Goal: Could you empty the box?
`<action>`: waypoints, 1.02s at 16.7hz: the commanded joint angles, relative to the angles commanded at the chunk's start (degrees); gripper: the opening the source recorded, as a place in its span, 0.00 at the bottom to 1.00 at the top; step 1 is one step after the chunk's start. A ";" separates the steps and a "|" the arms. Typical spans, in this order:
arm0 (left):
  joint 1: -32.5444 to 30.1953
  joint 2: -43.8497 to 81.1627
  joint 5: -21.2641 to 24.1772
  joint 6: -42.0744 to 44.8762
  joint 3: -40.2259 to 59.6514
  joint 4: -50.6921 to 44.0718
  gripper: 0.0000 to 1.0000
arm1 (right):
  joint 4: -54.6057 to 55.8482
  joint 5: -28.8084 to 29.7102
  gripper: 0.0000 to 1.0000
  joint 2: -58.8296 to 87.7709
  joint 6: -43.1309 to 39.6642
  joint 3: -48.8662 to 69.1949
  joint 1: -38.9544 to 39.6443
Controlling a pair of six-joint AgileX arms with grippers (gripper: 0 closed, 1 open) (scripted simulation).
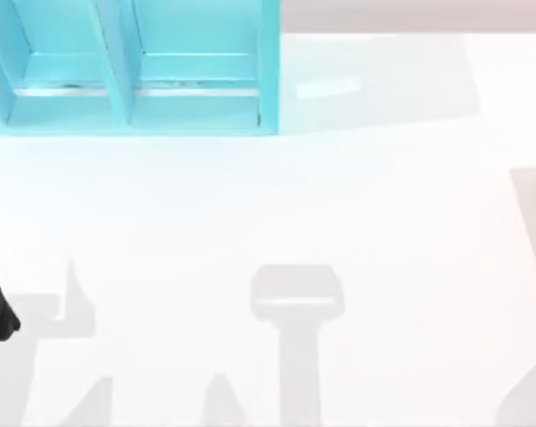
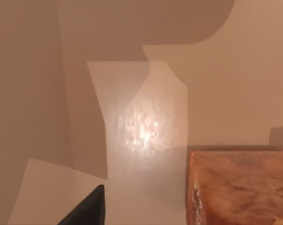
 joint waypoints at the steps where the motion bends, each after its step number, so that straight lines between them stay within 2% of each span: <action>1: 0.00 0.00 0.00 0.00 0.00 0.00 1.00 | 0.00 0.00 0.77 0.00 0.00 0.00 0.00; 11: 0.00 0.00 0.00 0.00 0.00 0.00 1.00 | 0.00 0.00 0.02 0.00 0.00 0.00 0.00; 17: 0.00 0.00 0.00 0.00 0.00 0.00 1.00 | 0.00 0.00 0.00 0.00 0.00 0.00 0.00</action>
